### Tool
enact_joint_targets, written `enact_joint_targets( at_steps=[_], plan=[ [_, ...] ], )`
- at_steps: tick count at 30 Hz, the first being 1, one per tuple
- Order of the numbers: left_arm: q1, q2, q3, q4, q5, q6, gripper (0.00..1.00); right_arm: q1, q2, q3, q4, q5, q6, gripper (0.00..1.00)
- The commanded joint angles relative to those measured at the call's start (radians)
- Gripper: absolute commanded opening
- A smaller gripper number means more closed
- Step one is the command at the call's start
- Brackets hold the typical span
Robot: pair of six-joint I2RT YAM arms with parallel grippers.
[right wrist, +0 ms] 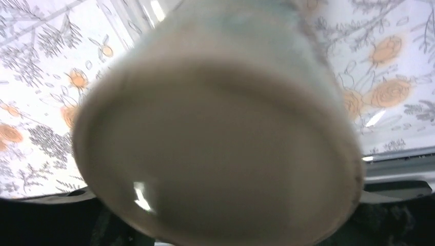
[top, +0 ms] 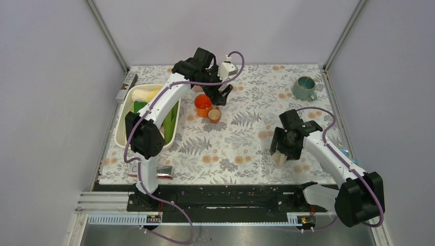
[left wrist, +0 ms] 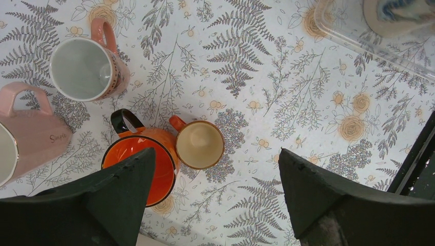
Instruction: Turn the mug right side up
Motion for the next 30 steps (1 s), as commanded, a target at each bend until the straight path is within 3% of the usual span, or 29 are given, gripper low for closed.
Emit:
enact_joint_targets(
  at_steps=[1, 6, 12, 17, 26, 30],
  plan=[
    [0.004, -0.052, -0.005, 0.023, 0.025, 0.015, 0.93, 0.013, 0.010, -0.006, 0.103, 0.106, 0.050, 0.71],
    [0.004, -0.050, -0.007, 0.023, 0.026, 0.017, 0.93, 0.013, -0.002, -0.094, 0.152, 0.115, 0.044, 0.62],
    [0.004, -0.047, -0.007, 0.023, 0.036, 0.014, 0.93, 0.015, 0.045, -0.067, 0.139, 0.188, 0.073, 0.62],
    [0.003, -0.049, -0.011, 0.023, 0.039, 0.012, 0.93, 0.016, -0.022, -0.074, 0.132, 0.342, 0.151, 0.60],
    [0.004, -0.056, -0.014, 0.023, 0.043, 0.014, 0.93, 0.015, -0.156, -0.234, 0.416, 0.448, 0.145, 0.56],
    [0.004, -0.060, -0.016, 0.022, 0.043, 0.016, 0.93, 0.015, -0.134, -0.253, 0.421, 0.466, 0.133, 0.56]
  ],
)
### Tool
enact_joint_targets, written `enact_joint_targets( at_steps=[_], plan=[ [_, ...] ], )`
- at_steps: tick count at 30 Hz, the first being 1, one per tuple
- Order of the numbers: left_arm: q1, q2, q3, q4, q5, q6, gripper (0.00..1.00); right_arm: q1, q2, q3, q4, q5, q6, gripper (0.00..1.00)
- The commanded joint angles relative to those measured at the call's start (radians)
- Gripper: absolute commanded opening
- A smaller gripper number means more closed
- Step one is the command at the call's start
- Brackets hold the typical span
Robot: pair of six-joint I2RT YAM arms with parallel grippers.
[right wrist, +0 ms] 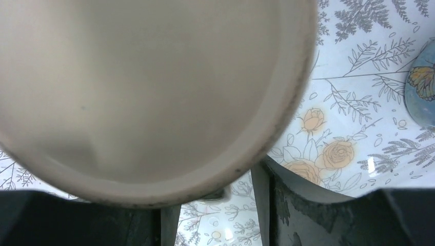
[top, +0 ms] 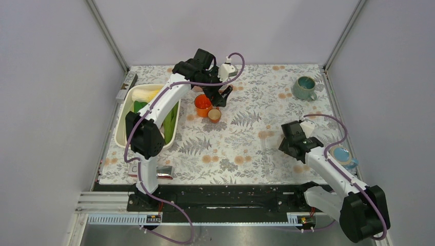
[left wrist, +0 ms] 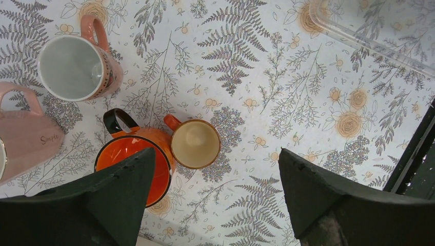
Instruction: Turn the mug right side up
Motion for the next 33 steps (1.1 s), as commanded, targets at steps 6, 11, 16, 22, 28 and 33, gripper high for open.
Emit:
enact_joint_targets(
  at_steps=[6, 11, 16, 22, 28, 33],
  plan=[
    [0.004, -0.059, -0.003, 0.024, 0.036, 0.003, 0.93, 0.002, 0.067, -0.011, 0.136, 0.048, -0.008, 0.25],
    [0.004, -0.063, -0.009, 0.025, 0.054, -0.011, 0.93, 0.002, 0.021, 0.060, 0.079, -0.046, -0.067, 0.00],
    [0.004, -0.064, 0.035, -0.002, 0.085, 0.010, 0.93, 0.002, -0.070, 0.291, -0.048, -0.258, -0.064, 0.00],
    [-0.002, -0.116, 0.069, -0.001, 0.143, 0.257, 0.93, 0.002, 0.046, 0.604, -0.142, -0.571, -0.019, 0.00],
    [-0.013, -0.208, 0.107, 0.124, 0.171, 0.576, 0.92, 0.000, 0.142, 0.832, -0.122, -0.691, 0.042, 0.00],
    [-0.025, -0.221, 0.130, 0.313, 0.177, 0.790, 0.91, -0.003, 0.165, 0.928, -0.043, -0.746, 0.111, 0.00]
  ],
)
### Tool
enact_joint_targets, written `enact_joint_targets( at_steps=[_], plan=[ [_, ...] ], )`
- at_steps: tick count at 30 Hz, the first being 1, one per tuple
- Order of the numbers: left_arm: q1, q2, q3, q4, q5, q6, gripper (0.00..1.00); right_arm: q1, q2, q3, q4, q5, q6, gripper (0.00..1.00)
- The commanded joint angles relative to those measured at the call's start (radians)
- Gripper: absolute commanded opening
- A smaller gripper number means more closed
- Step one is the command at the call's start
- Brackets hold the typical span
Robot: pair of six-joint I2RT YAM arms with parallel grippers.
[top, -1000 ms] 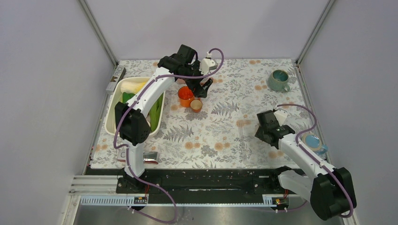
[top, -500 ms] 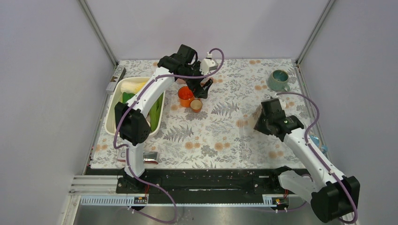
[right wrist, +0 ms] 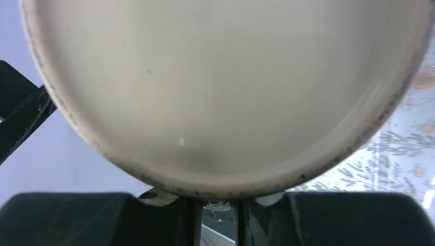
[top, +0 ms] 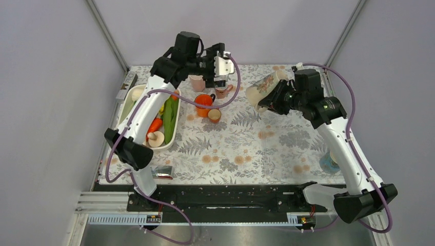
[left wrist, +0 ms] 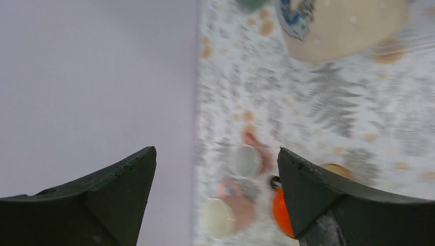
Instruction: Turn the mug right side up
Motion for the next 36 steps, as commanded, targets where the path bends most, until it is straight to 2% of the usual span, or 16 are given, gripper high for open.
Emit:
enact_joint_targets(
  at_steps=[1, 3, 5, 8, 10, 13, 15, 19, 22, 24, 27, 32, 36],
  plan=[
    [-0.011, -0.040, 0.048, 0.248, 0.048, 0.337, 0.91, -0.004, -0.003, 0.142, 0.145, -0.096, 0.070, 0.00],
    [-0.004, -0.031, 0.036, 0.379, 0.048, 0.453, 0.92, -0.012, 0.012, 0.184, 0.146, -0.096, 0.073, 0.00],
    [0.008, 0.000, 0.091, 0.475, 0.064, 0.480, 0.96, -0.029, 0.025, 0.217, 0.156, -0.108, 0.076, 0.00],
    [0.009, 0.027, 0.211, 0.407, 0.103, 0.454, 0.98, -0.095, 0.047, 0.241, 0.195, -0.171, 0.103, 0.00],
    [0.008, -0.001, 0.198, 0.311, 0.127, 0.487, 0.98, -0.129, 0.057, 0.251, 0.215, -0.196, 0.108, 0.00],
    [0.002, -0.076, 0.067, 0.268, 0.118, 0.491, 0.98, -0.153, 0.063, 0.265, 0.217, -0.208, 0.102, 0.00],
    [-0.009, -0.164, -0.128, 0.321, 0.106, 0.520, 0.98, -0.157, 0.068, 0.267, 0.219, -0.229, 0.105, 0.00],
    [-0.061, -0.396, -0.615, 0.655, 0.078, 0.523, 0.99, -0.171, 0.053, 0.228, 0.241, -0.272, 0.095, 0.00],
    [-0.126, -0.455, -0.792, 0.914, 0.028, 0.449, 0.99, -0.202, 0.032, 0.174, 0.291, -0.313, 0.096, 0.00],
    [-0.160, -0.443, -0.851, 1.094, -0.023, 0.396, 0.99, -0.211, 0.022, 0.164, 0.294, -0.330, 0.082, 0.00],
    [-0.186, -0.401, -0.876, 1.255, -0.082, 0.345, 0.99, -0.211, 0.001, 0.141, 0.294, -0.331, 0.078, 0.00],
    [-0.196, -0.345, -0.901, 1.396, -0.113, 0.337, 0.98, -0.211, -0.013, 0.141, 0.294, -0.319, 0.091, 0.00],
    [-0.201, -0.285, -0.842, 1.396, -0.127, 0.324, 0.91, -0.211, -0.021, 0.124, 0.313, -0.327, 0.119, 0.00]
  ],
)
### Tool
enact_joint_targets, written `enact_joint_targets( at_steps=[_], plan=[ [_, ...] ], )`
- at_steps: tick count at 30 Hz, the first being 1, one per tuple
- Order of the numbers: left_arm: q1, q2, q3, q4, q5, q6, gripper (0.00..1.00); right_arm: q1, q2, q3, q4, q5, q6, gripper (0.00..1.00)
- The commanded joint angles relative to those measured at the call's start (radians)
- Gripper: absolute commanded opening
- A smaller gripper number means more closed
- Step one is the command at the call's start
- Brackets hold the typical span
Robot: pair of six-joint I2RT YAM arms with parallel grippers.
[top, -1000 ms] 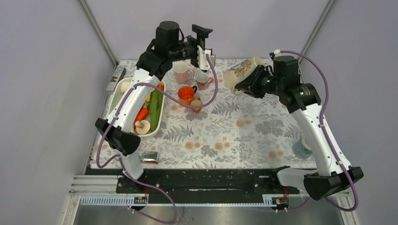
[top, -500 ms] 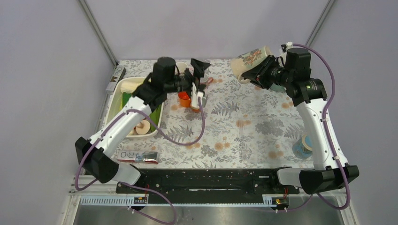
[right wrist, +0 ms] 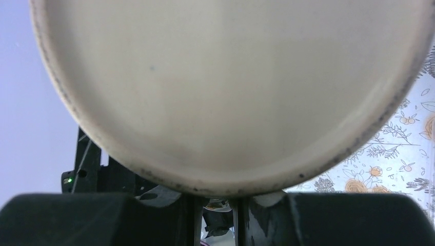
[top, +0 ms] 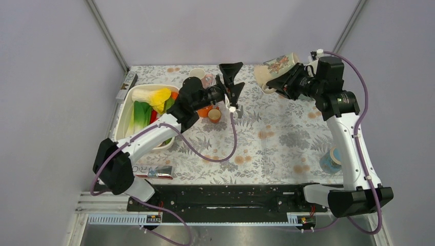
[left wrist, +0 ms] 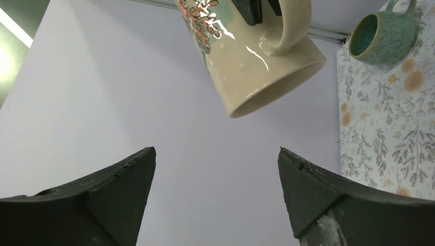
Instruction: Turn the mug right side up
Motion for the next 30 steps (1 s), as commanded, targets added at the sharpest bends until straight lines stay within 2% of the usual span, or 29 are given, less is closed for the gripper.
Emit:
enact_joint_targets(
  at_steps=[1, 9, 17, 24, 30],
  plan=[
    [-0.007, 0.073, 0.068, 0.123, -0.030, -0.025, 0.89, -0.001, -0.066, 0.017, 0.183, -0.056, 0.013, 0.00],
    [-0.009, 0.207, 0.181, 0.193, -0.006, 0.024, 0.84, -0.001, -0.053, 0.039, 0.169, -0.084, 0.001, 0.00],
    [-0.021, 0.205, 0.152, 0.305, 0.016, 0.002, 0.70, -0.001, -0.040, 0.032, 0.194, -0.103, 0.013, 0.00],
    [-0.022, 0.268, 0.193, 0.375, 0.060, 0.010, 0.68, -0.001, -0.043, 0.021, 0.223, -0.123, 0.025, 0.00],
    [-0.026, 0.298, 0.197, 0.474, 0.129, 0.011, 0.55, -0.001, -0.041, 0.002, 0.259, -0.154, 0.047, 0.00]
  ],
)
